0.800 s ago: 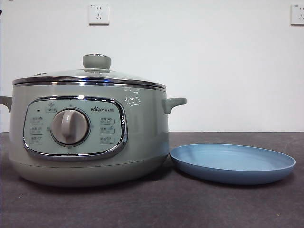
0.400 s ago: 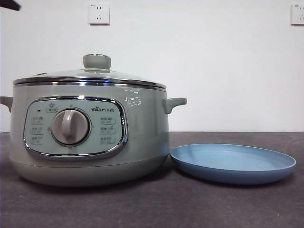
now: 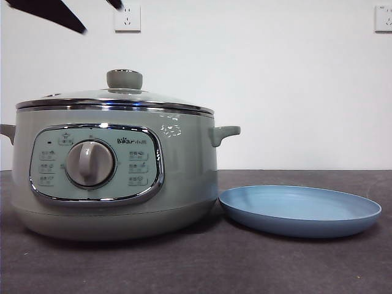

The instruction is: Take the pumpkin out from the steamer,put the pumpkin in the blue plate,close the lid

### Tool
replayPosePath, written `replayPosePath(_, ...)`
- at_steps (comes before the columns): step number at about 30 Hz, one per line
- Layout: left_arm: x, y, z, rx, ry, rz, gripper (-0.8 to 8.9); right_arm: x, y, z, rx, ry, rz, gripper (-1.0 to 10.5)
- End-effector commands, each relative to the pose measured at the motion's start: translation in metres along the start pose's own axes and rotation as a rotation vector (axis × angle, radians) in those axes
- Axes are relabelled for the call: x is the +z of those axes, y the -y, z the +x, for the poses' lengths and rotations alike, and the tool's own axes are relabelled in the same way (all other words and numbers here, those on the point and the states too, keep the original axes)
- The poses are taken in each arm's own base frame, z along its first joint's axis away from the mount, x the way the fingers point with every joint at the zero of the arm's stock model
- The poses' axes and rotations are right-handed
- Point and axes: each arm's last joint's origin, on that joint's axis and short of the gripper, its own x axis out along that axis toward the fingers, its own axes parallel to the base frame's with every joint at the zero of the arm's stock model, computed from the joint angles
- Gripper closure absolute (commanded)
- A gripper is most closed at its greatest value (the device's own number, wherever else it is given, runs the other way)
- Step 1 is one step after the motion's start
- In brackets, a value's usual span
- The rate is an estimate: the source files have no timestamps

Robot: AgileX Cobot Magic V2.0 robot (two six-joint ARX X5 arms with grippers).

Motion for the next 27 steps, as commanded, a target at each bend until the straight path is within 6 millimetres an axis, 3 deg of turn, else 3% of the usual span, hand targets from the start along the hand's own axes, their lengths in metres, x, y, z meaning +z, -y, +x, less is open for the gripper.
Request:
replayPosePath(1,-0.001,0.004,0.02,0.013,-0.042,0.04,4.06,0.001,-0.001,-0.001,0.003,0.005,0.004,5.3)
replayPosePath(9,-0.014,0.004,0.066,0.016,-0.185,0.046,4.07,0.001,-0.001,-0.001,0.002,0.005,0.004,5.3)
replayPosePath(16,-0.018,0.008,0.075,0.023,-0.212,0.073,4.14,0.001,-0.001,-0.001,0.002,0.005,0.004,5.3)
replayPosePath(18,-0.018,0.008,0.075,0.022,-0.212,0.077,5.01,0.001,-0.001,-0.001,0.001,0.004,0.004,5.3)
replayPosePath(22,-0.019,0.008,0.075,0.013,-0.226,0.118,8.26,0.001,-0.001,-0.001,0.001,0.001,0.005,5.3)
replayPosePath(27,-0.019,0.008,0.074,0.012,-0.231,0.124,8.22,0.001,-0.001,-0.001,0.001,0.001,0.005,5.3)
